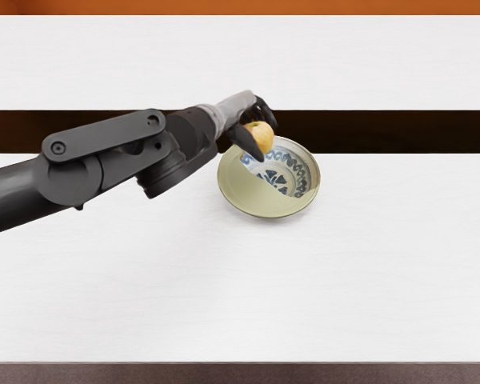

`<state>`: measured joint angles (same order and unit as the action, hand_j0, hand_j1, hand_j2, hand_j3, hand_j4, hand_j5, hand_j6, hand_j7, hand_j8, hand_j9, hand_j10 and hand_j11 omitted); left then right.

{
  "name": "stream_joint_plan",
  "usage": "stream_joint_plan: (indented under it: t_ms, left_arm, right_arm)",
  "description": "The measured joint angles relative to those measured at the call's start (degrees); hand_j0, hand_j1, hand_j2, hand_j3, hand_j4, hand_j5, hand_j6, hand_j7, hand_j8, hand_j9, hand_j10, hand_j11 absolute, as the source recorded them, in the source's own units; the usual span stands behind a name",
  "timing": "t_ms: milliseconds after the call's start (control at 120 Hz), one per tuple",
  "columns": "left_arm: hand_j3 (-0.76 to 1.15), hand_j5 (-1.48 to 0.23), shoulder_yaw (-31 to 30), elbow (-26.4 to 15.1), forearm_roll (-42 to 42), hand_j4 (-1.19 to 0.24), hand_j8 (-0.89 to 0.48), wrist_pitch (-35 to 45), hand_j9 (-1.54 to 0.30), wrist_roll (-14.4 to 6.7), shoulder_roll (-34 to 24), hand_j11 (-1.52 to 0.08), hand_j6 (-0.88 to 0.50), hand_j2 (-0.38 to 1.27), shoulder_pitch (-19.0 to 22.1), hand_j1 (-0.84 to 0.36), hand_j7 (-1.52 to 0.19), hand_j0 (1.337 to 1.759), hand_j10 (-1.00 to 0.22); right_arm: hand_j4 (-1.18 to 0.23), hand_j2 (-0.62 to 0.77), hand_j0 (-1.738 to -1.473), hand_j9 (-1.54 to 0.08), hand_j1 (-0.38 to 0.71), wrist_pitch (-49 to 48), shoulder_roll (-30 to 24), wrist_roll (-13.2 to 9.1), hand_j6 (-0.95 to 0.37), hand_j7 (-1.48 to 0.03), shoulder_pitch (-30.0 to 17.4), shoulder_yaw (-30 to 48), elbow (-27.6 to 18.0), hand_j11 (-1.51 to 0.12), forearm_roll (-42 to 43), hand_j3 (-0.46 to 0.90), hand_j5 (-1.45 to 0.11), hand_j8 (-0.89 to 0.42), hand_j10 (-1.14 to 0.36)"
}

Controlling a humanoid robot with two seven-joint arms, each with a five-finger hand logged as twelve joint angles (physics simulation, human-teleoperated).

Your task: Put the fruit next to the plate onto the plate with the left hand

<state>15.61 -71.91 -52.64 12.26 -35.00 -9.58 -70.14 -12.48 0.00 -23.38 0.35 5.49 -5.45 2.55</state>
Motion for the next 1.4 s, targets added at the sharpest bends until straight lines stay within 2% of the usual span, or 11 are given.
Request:
stream_joint_plan:
  t_ms: [200,417,500,650,775,858,900,992,1033,1167,1400]
  left_arm:
    - [0.0,-0.72,0.2,0.2,-0.1,-0.49,-0.42,0.3,-0.71,0.0,0.1,-0.71,-0.44,0.18,0.0,-0.25,-0.71,1.655,-0.49]
    - [0.0,-0.49,0.4,0.0,0.0,-0.35,-0.33,1.0,-0.48,0.0,0.3,-0.48,-0.33,0.1,-0.2,-0.08,-0.48,1.657,-0.35]
    - [0.0,-0.43,1.2,-1.7,0.9,-0.32,-0.3,1.2,-0.43,0.0,-0.4,-0.43,-0.3,0.08,-0.1,-0.03,-0.43,1.657,-0.32]
    - [0.0,-0.35,4.7,-6.8,13.6,-0.26,-0.25,0.8,-0.35,0.0,-5.6,-0.35,-0.26,0.06,0.3,0.04,-0.35,1.658,-0.26]
    - [0.0,-0.21,6.5,-9.6,26.3,-0.16,-0.16,-0.2,-0.21,0.0,-9.5,-0.21,-0.16,0.04,0.4,0.16,-0.21,1.658,-0.16]
    - [0.0,-0.15,8.5,-10.3,39.7,-0.11,-0.11,-8.0,-0.15,0.0,-15.3,-0.15,-0.11,0.03,0.5,0.21,-0.15,1.658,-0.11]
    - [0.0,-0.13,9.5,-10.4,46.4,-0.1,-0.09,-13.8,-0.13,0.0,-17.9,-0.13,-0.1,0.02,2.4,0.23,-0.13,1.658,-0.1]
    - [0.0,-0.09,14.5,-10.7,57.2,-0.07,-0.07,-28.2,-0.09,0.0,-23.0,-0.09,-0.07,0.02,14.6,0.27,-0.09,1.658,-0.07]
    - [0.0,-0.08,16.6,-10.7,60.0,-0.06,-0.06,-34.3,-0.08,0.0,-26.9,-0.08,-0.06,0.01,17.9,0.28,-0.08,1.658,-0.06]
    - [0.0,-0.05,19.7,-10.8,64.6,-0.04,-0.04,-43.7,-0.05,0.0,-31.7,-0.05,-0.04,0.01,18.6,0.3,-0.05,1.658,-0.04]
    - [0.0,-0.03,20.7,-10.7,71.6,-0.02,-0.02,-46.9,-0.03,0.0,-45.0,-0.03,-0.02,0.01,22.3,0.32,-0.03,1.658,-0.02]
  right_arm:
    - [0.0,0.0,-1.658,0.0,-0.35,0.0,0.0,0.0,0.0,0.0,0.0,0.0,0.0,0.0,0.0,0.0,0.0,0.0,0.0]
    - [0.0,0.0,-1.658,0.0,-0.35,0.0,0.0,0.0,0.0,0.0,0.2,0.0,0.0,0.0,0.0,0.0,0.0,0.0,0.0]
    - [0.0,0.0,-1.658,0.0,-0.35,0.0,0.0,0.0,0.0,0.0,0.2,0.0,0.0,0.0,0.0,0.0,0.0,0.0,0.0]
    - [0.0,0.0,-1.658,0.0,-0.35,0.0,0.0,0.0,0.0,0.0,0.3,0.0,0.0,0.0,0.0,0.0,0.0,0.0,0.0]
    - [0.0,0.0,-1.658,0.0,-0.35,-0.1,0.0,0.0,0.0,0.0,0.3,0.0,0.0,0.0,0.0,0.0,0.0,0.0,0.0]
    - [0.0,0.0,-1.658,0.0,-0.35,-0.1,0.0,0.0,0.0,0.0,0.3,0.0,0.0,0.0,0.0,0.0,0.0,0.0,0.0]
    - [0.0,0.0,-1.658,0.0,-0.35,-0.1,0.0,0.0,0.0,0.0,0.3,0.0,-0.1,0.0,0.0,0.0,0.0,0.0,0.0]
    - [0.0,0.0,-1.658,0.0,-0.35,-0.1,0.0,0.0,0.0,0.0,0.3,0.0,-0.1,0.0,0.0,0.0,0.0,0.0,0.0]
    - [0.0,0.0,-1.658,0.0,-0.35,-0.1,0.0,0.0,0.0,0.0,0.3,0.1,-0.1,0.0,0.0,0.0,0.0,0.0,0.0]
    - [0.0,0.0,-1.658,0.0,-0.35,-0.1,0.0,0.0,0.0,0.0,0.3,0.1,-0.1,0.0,0.0,0.0,0.0,0.0,0.0]
    - [0.0,0.0,-1.658,0.0,-0.35,-0.1,0.0,0.0,0.0,0.0,0.7,0.0,-0.1,0.0,0.0,0.0,0.0,0.0,0.0]
